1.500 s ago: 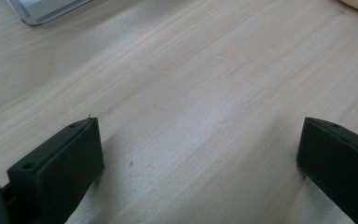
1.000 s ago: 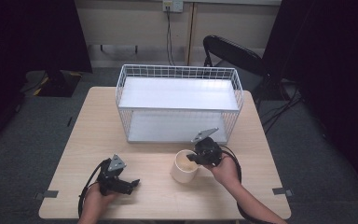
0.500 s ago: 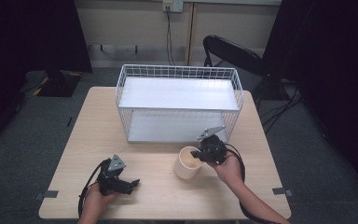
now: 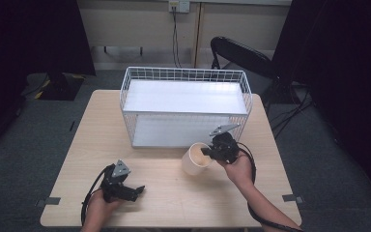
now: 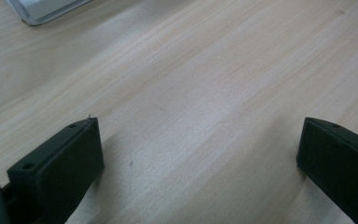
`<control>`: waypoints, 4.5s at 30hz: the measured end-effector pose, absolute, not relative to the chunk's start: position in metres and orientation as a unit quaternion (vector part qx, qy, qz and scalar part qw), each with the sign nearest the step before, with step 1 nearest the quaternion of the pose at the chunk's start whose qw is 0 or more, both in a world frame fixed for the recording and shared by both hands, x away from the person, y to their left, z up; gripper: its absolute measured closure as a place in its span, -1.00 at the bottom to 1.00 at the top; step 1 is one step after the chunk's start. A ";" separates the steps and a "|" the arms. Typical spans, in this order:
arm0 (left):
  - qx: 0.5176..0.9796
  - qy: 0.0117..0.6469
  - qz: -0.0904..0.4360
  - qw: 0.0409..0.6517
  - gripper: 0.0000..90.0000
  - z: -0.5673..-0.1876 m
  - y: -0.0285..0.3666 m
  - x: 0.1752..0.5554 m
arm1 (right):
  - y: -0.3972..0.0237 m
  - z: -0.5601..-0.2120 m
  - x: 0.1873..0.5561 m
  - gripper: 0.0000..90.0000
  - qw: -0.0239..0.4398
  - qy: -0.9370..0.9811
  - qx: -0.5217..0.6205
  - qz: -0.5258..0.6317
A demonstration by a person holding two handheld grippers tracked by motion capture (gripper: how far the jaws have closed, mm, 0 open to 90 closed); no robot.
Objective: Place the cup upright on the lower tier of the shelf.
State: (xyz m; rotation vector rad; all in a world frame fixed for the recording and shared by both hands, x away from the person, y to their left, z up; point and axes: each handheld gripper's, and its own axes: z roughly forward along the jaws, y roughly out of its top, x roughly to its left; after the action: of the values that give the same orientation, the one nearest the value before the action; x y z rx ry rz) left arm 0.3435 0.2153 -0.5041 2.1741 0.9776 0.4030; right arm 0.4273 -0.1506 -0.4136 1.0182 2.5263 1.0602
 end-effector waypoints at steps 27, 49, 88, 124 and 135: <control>0.841 0.378 0.156 0.354 -1.00 -0.504 0.215 0.343 | -0.157 -0.410 0.435 0.86 0.203 0.795 0.403 0.405; 0.841 0.378 0.156 0.354 -1.00 -0.504 0.215 0.343 | -0.151 -0.417 0.447 0.86 0.269 0.761 0.427 0.408; 0.841 0.378 0.156 0.354 -1.00 -0.504 0.215 0.343 | -0.130 -0.439 0.470 0.86 0.345 0.740 0.435 0.380; 0.840 0.380 0.156 0.355 -1.00 -0.504 0.215 0.343 | -0.143 -0.428 0.477 0.30 0.358 0.706 0.468 0.392; 0.840 0.380 0.155 0.355 -1.00 -0.504 0.215 0.344 | -0.154 -0.418 0.476 -0.03 0.323 0.703 0.480 0.412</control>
State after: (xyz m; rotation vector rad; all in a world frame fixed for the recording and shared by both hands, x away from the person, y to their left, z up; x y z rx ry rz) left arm 0.3437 0.2146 -0.5043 2.1694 0.9817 0.4017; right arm 0.4756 -0.1542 -0.4185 1.2607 1.8458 1.0812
